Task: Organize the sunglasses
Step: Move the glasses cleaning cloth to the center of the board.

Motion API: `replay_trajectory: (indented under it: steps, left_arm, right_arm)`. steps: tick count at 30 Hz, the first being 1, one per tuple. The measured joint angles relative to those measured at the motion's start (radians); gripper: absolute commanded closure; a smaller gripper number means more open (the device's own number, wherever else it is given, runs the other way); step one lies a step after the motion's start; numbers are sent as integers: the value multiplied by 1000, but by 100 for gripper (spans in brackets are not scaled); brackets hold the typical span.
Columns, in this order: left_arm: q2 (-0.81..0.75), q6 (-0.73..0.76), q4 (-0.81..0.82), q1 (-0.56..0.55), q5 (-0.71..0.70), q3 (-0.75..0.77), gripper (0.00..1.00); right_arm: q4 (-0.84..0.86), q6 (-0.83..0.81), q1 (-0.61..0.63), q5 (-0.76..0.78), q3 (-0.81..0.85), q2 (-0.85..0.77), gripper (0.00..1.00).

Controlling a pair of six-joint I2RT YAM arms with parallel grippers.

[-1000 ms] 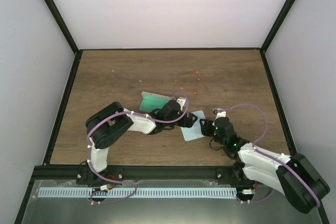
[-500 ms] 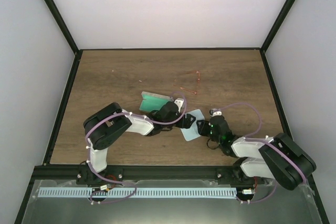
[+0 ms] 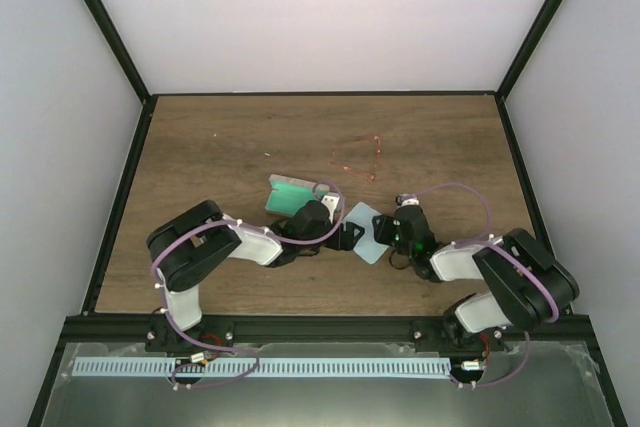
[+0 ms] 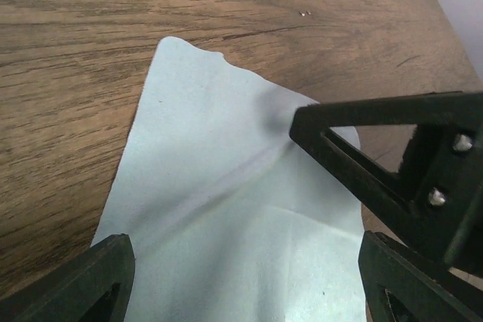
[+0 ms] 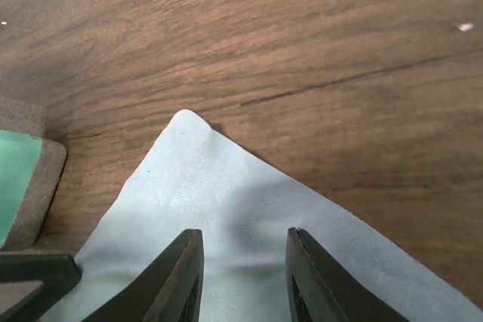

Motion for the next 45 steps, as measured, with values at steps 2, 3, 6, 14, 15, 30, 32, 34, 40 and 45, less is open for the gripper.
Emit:
replay_trajectory:
  steps: [2,3,6,14,15,30,32,34,40,45]
  left_arm:
    - [-4,-7,23,-1,1,-18,16]
    - [-5,-9,35,-1,1,-26,16]
    - [-9,-24,81,-4,1,-58,16]
    - [-48,-57,139,-10,-3,-137,16]
    - [-53,-63,145,-13,-4,-147,16]
    - [-89,-95,166,-42,-53,-198,16]
    - [-91,-95,156,-42,-55,-196,16]
    - [-92,-95,146,-43,-56,-191,16]
    - [-97,-98,117,-50,-66,-179,16]
    - [-98,-113,111,-92,-114,-179,16]
  right_arm:
    - [11,-7,-2,1,21,31,67]
    - [17,-11,-2,1,32,47,67]
    - [35,-24,-3,2,63,92,67]
    - [46,-55,-3,25,107,143,66]
    - [40,-62,-4,32,111,143,66]
    - [-47,-122,-9,-38,31,-179,52]
    - [-56,-122,-8,-70,8,-277,52]
    - [-64,-120,-6,-105,-8,-335,51]
    - [-72,-95,-5,-212,-105,-332,51]
    - [-87,-85,-5,-232,-108,-287,50]
